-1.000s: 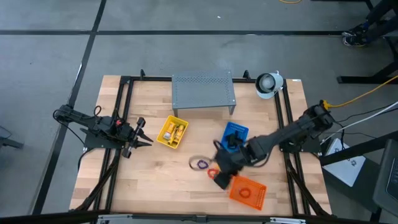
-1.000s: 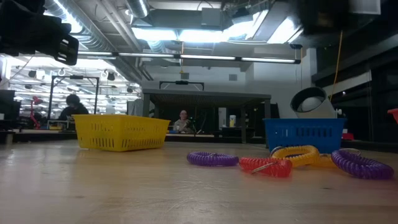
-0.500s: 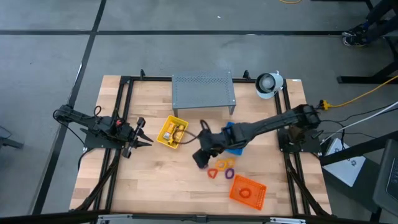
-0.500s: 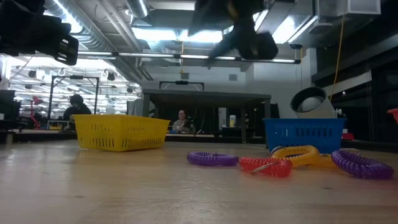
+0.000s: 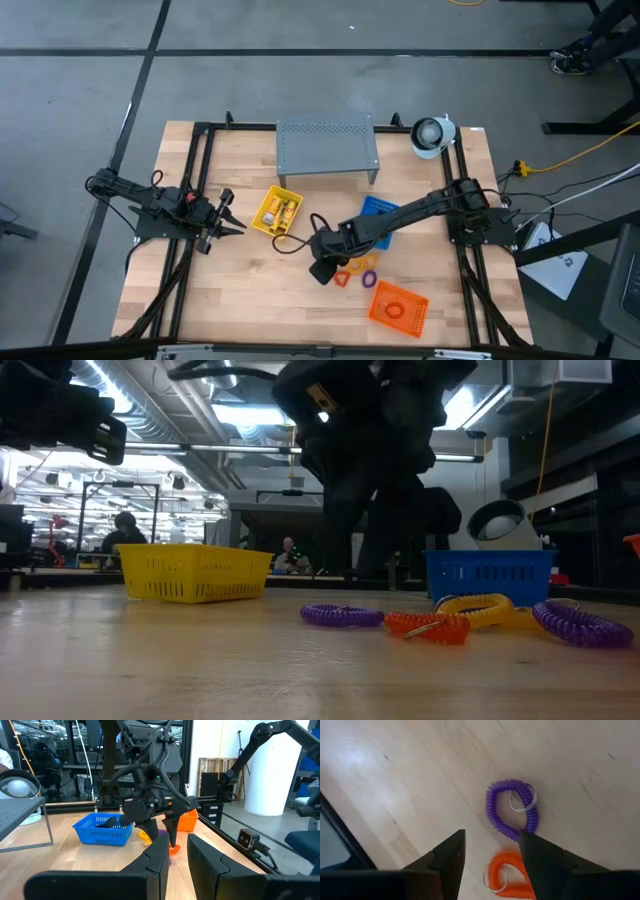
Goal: Pick & Place Office Desk Supplies
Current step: Put the orange spring keychain into the orange bin
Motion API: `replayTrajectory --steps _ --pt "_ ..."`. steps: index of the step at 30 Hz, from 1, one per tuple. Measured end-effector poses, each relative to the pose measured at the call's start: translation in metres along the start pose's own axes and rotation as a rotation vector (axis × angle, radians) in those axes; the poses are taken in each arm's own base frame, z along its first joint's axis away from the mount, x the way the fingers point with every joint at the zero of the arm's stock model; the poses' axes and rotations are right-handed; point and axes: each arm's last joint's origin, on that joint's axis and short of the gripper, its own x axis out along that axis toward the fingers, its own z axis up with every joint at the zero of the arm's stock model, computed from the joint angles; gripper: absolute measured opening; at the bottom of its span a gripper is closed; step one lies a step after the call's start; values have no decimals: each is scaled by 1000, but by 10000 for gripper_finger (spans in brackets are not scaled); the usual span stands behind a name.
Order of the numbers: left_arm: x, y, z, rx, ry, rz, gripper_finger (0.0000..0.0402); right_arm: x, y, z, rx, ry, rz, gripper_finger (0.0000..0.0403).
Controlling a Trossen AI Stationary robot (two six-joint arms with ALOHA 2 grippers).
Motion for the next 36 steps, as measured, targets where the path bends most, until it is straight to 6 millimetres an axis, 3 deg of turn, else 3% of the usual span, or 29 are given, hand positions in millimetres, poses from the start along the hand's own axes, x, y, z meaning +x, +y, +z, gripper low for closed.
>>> replayTrajectory --steps 21,29,36 --pt "0 0 0 0 0 0 67 11 -18 12 98 10 -95 185" --pt "0 0 0 0 0 0 63 31 -25 11 134 97 -107 185" --pt "0 0 0 0 0 0 64 29 -23 13 134 95 -111 138"
